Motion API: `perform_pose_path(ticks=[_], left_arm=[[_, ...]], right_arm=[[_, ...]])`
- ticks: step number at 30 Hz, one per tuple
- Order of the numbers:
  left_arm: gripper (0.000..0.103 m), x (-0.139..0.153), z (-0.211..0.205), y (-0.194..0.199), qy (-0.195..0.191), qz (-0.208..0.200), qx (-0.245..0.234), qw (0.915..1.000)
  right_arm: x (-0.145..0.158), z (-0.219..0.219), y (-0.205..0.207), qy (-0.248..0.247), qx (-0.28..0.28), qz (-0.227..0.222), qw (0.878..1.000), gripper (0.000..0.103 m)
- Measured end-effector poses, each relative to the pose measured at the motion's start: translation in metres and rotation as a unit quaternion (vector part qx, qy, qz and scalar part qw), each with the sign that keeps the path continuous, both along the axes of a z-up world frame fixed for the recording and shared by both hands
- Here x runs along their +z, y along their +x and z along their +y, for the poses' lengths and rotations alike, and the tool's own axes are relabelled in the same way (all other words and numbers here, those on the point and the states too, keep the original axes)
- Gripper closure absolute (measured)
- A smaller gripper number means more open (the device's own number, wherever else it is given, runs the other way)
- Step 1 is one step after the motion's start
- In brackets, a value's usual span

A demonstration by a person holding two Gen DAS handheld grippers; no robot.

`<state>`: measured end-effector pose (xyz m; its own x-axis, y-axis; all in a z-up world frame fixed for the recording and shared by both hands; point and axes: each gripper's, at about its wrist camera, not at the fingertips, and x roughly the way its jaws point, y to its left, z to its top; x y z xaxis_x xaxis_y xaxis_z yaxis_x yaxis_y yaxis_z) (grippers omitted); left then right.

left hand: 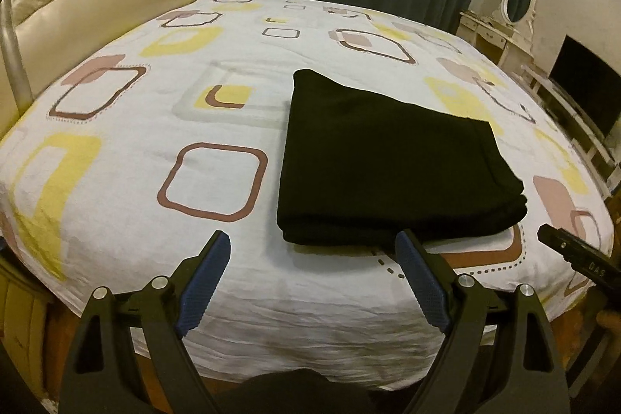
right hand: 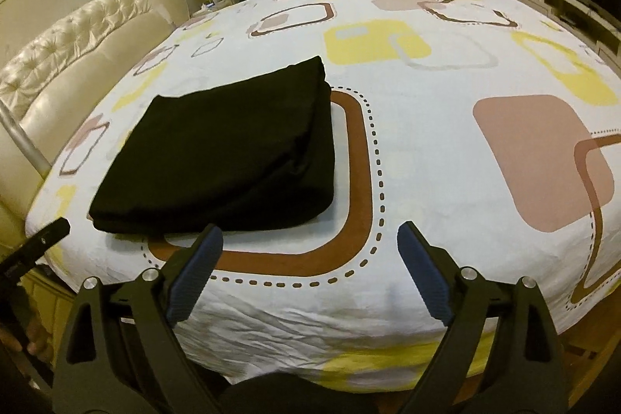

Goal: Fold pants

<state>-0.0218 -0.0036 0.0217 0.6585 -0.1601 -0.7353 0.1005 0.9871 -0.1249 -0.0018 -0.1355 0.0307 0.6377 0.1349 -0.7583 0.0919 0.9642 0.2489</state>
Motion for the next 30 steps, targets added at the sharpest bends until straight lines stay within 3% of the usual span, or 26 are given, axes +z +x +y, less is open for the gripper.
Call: perform_pose_path(ticks=[13, 25, 30], left_arm=[[0.017, 0.002, -0.009, 0.001, 0.020, -0.008, -0.010, 0.9997], [0.017, 0.002, -0.024, 0.002, 0.073, -0.010, -0.019, 0.9971], [0.017, 0.000, -0.023, 0.003, 0.059, -0.003, -0.024, 0.9980]], right_arm=[[0.001, 0.005, 0.000, -0.008, 0.008, -0.003, 1.000, 0.012], [0.000, 0.011, -0.001, -0.008, 0.018, -0.002, 1.000, 0.011], [-0.002, 0.014, 0.000, -0.009, 0.019, -0.001, 1.000, 0.011]])
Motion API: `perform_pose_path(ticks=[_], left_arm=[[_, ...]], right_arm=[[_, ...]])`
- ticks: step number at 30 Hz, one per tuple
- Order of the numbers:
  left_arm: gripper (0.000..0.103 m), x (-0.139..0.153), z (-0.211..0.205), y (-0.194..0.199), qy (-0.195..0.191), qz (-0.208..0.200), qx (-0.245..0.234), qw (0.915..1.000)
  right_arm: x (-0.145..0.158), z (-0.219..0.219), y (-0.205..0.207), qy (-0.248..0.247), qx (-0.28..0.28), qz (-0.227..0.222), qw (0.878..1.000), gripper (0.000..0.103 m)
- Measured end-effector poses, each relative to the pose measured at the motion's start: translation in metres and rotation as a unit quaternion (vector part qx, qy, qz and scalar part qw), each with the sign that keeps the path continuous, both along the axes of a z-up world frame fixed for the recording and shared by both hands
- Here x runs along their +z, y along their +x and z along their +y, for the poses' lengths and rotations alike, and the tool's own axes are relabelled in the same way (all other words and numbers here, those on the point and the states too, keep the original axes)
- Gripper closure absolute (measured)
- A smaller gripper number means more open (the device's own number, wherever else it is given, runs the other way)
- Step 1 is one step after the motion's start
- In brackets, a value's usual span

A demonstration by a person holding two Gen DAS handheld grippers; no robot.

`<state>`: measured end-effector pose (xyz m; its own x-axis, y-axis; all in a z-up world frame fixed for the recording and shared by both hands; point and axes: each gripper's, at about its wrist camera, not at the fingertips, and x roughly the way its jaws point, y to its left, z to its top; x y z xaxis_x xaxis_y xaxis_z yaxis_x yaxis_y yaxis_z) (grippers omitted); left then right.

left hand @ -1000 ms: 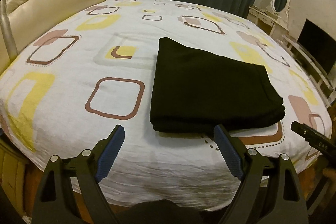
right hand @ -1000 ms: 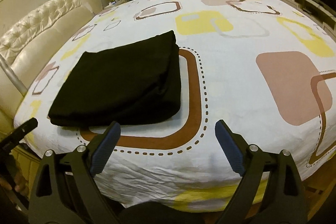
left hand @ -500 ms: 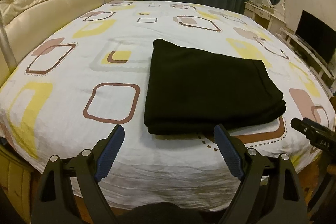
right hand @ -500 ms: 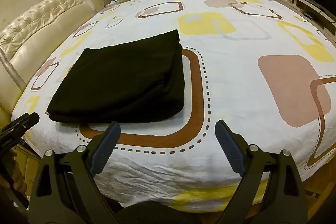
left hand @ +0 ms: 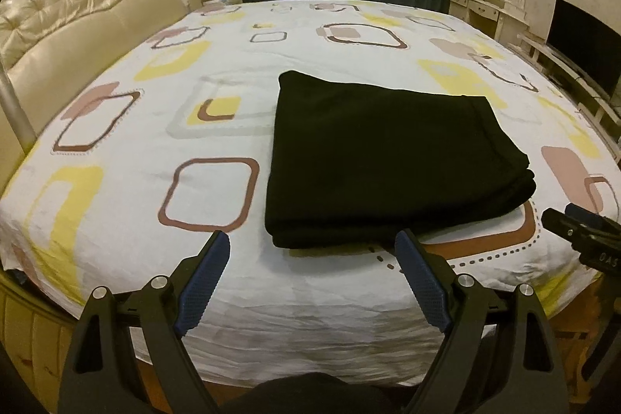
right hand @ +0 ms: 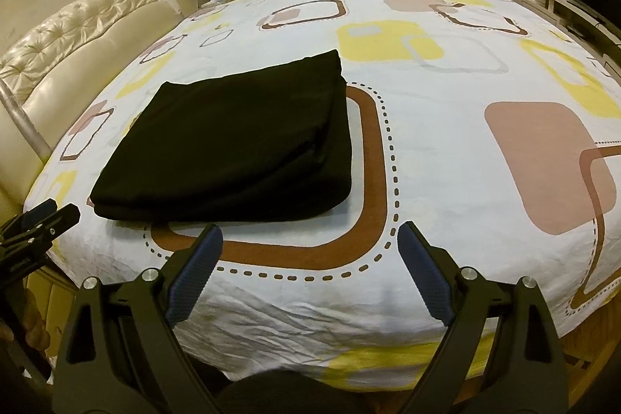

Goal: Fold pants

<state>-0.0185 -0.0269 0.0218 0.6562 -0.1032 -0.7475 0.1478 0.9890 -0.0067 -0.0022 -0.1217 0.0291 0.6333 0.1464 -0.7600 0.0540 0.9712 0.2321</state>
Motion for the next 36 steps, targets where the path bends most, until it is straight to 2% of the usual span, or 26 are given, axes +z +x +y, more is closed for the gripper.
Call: perform_pose_path(ticks=[12, 22, 36], left_arm=[[0.017, -0.0009, 0.0012, 0.0007, -0.025, 0.012, 0.003, 0.9996], [0.017, 0.0014, 0.0027, 0.0005, -0.012, 0.001, 0.024, 0.9996], [0.017, 0.0031, 0.0041, 0.0014, -0.010, 0.002, 0.024, 0.9997]], right_arm=[[-0.0049, -0.0022, 0.0015, 0.005, 0.000, 0.008, 1.000, 0.011], [-0.0079, -0.0028, 0.0025, 0.004, 0.003, 0.013, 1.000, 0.011], [-0.0093, -0.0008, 0.0026, 0.003, 0.011, 0.016, 1.000, 0.011]])
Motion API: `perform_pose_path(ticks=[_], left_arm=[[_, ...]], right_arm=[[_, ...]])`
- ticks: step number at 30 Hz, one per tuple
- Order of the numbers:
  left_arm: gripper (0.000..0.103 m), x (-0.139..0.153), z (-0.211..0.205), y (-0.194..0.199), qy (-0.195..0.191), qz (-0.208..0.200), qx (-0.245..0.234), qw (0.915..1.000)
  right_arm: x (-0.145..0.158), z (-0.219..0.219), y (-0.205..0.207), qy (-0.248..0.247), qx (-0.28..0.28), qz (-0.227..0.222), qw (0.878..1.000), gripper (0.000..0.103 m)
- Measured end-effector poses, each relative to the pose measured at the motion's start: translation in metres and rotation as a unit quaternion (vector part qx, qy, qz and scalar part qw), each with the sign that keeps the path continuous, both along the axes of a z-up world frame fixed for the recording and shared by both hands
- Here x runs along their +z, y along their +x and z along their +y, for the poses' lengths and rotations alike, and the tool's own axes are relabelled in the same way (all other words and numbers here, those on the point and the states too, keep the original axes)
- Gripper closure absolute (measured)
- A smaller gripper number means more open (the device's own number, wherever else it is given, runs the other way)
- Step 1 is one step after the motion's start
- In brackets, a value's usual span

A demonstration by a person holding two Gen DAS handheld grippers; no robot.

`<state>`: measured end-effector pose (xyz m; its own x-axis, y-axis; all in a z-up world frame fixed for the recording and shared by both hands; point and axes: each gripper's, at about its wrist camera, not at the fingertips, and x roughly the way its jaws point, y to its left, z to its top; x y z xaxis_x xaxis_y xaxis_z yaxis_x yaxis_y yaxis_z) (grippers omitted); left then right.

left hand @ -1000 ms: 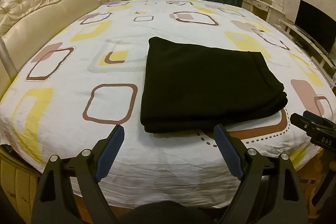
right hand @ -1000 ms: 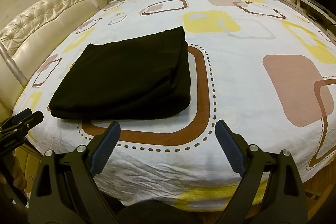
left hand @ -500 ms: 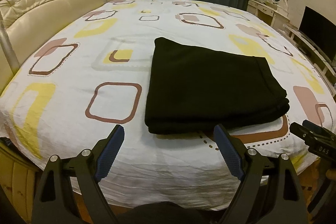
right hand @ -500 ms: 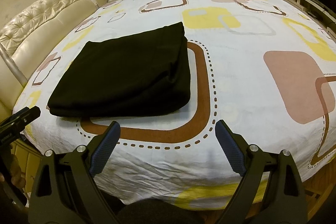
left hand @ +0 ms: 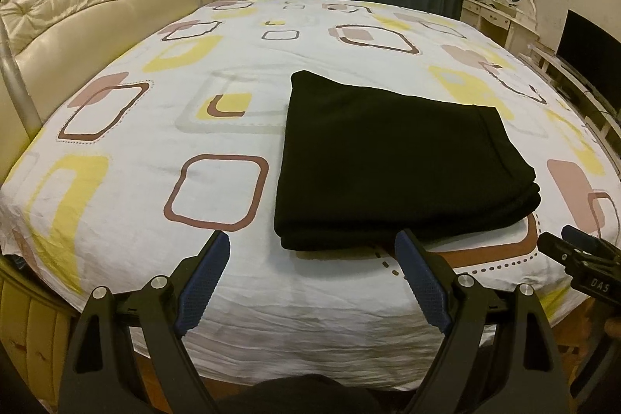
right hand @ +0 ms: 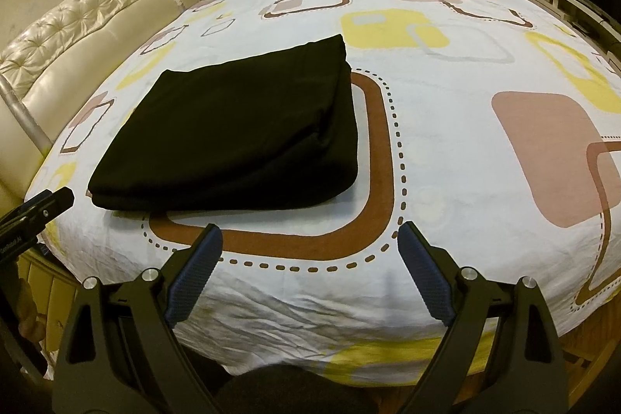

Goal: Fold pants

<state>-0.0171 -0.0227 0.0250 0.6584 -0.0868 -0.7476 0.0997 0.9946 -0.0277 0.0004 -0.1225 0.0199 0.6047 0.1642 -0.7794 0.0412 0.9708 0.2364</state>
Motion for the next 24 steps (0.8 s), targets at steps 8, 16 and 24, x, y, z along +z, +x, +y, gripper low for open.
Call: perform_pose_path(ticks=[8, 16, 24], left_arm=[[0.017, 0.002, 0.003, 0.001, -0.012, 0.001, 0.001, 0.9999], [0.016, 0.005, -0.003, -0.001, 0.001, -0.008, -0.011, 0.9999], [0.016, 0.004, -0.009, -0.001, 0.019, -0.008, -0.016, 0.9996]], right_arm=[[-0.001, 0.001, 0.001, 0.000, 0.003, 0.003, 1.000, 0.011], [-0.002, 0.002, 0.001, 0.001, 0.004, 0.005, 1.000, 0.011], [-0.005, 0.003, 0.001, 0.000, 0.007, 0.009, 1.000, 0.011]])
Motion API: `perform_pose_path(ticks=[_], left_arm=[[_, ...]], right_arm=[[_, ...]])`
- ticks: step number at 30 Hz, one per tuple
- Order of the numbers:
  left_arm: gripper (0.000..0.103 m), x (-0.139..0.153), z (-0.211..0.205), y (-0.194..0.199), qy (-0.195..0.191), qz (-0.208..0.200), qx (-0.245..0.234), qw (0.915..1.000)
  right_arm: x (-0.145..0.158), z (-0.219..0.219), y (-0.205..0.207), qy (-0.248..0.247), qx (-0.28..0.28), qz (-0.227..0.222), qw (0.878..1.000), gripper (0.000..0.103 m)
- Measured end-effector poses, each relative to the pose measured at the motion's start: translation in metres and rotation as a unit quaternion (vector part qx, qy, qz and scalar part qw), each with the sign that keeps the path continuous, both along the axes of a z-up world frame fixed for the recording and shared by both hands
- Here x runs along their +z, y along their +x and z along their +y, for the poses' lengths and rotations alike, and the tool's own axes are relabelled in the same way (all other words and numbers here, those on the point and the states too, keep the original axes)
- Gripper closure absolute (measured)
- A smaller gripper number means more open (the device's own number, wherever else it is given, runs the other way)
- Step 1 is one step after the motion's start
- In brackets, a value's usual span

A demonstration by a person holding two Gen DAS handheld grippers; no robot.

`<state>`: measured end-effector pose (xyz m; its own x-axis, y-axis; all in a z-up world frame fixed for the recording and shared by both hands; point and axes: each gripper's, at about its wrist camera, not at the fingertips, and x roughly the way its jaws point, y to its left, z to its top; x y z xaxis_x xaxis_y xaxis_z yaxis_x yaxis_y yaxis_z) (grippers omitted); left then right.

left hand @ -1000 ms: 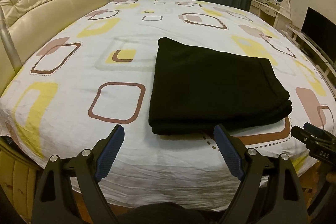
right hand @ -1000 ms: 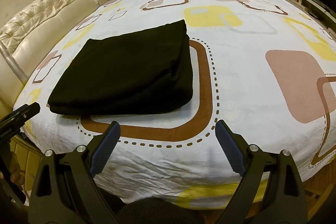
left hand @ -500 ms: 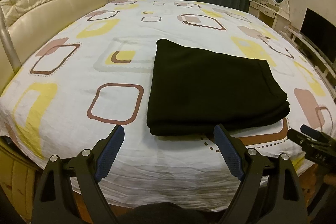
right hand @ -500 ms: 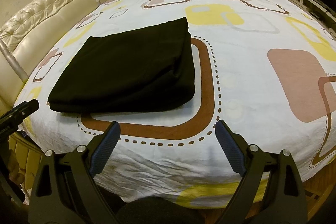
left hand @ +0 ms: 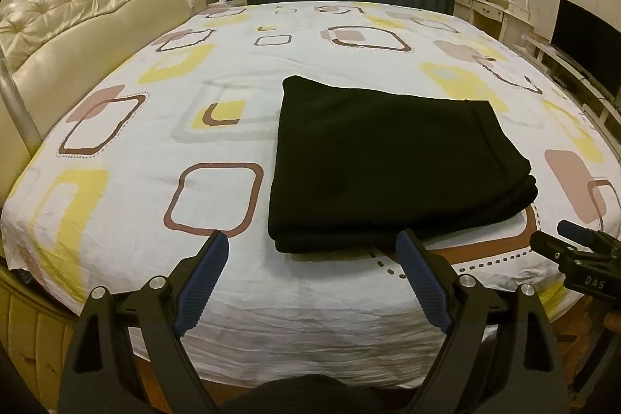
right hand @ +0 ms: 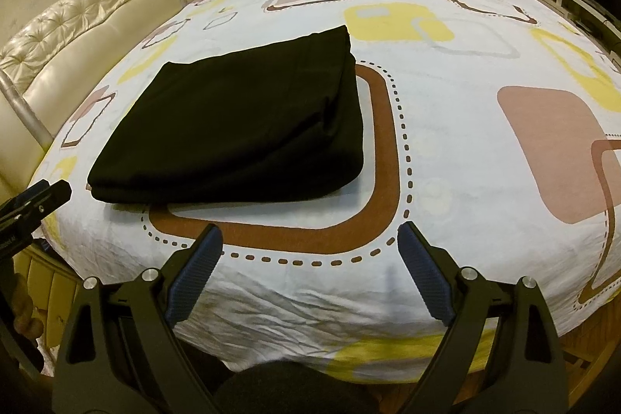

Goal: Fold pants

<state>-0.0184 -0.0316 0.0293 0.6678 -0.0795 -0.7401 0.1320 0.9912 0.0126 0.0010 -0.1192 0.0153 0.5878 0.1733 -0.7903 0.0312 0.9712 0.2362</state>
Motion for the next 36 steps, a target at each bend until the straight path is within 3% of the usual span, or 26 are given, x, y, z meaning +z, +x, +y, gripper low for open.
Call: perform_pose_path(ticks=[11, 17, 27, 29, 31, 33, 36], left_arm=[[0.015, -0.001, 0.008, 0.003, -0.037, 0.017, 0.005, 0.9991], [0.014, -0.001, 0.005, 0.003, -0.015, 0.014, 0.015, 0.9997], [0.012, -0.002, 0.011, 0.007, -0.023, 0.025, 0.033, 0.9989], [0.012, 0.000, 0.014, 0.007, -0.025, 0.015, 0.035, 0.9990], [0.012, 0.007, 0.024, 0.004, -0.076, -0.011, 0.023, 0.9968], [0.012, 0.013, 0.027, 0.010, -0.091, -0.006, 0.013, 0.9957], [0.012, 0.024, 0.033, 0.024, -0.071, -0.029, 0.016, 0.9969]], right_arm=[[-0.001, 0.001, 0.000, -0.001, 0.003, 0.002, 1.000, 0.011], [-0.002, 0.002, 0.000, -0.001, 0.004, 0.004, 1.000, 0.011], [-0.005, 0.003, 0.001, 0.000, 0.008, 0.008, 1.000, 0.011], [-0.006, 0.003, 0.001, -0.001, 0.007, 0.007, 1.000, 0.011], [-0.006, 0.003, 0.001, 0.000, 0.008, 0.007, 1.000, 0.011], [-0.007, 0.002, 0.001, 0.008, 0.007, 0.008, 1.000, 0.011], [0.001, -0.002, 0.005, 0.029, 0.009, 0.002, 1.000, 0.011]])
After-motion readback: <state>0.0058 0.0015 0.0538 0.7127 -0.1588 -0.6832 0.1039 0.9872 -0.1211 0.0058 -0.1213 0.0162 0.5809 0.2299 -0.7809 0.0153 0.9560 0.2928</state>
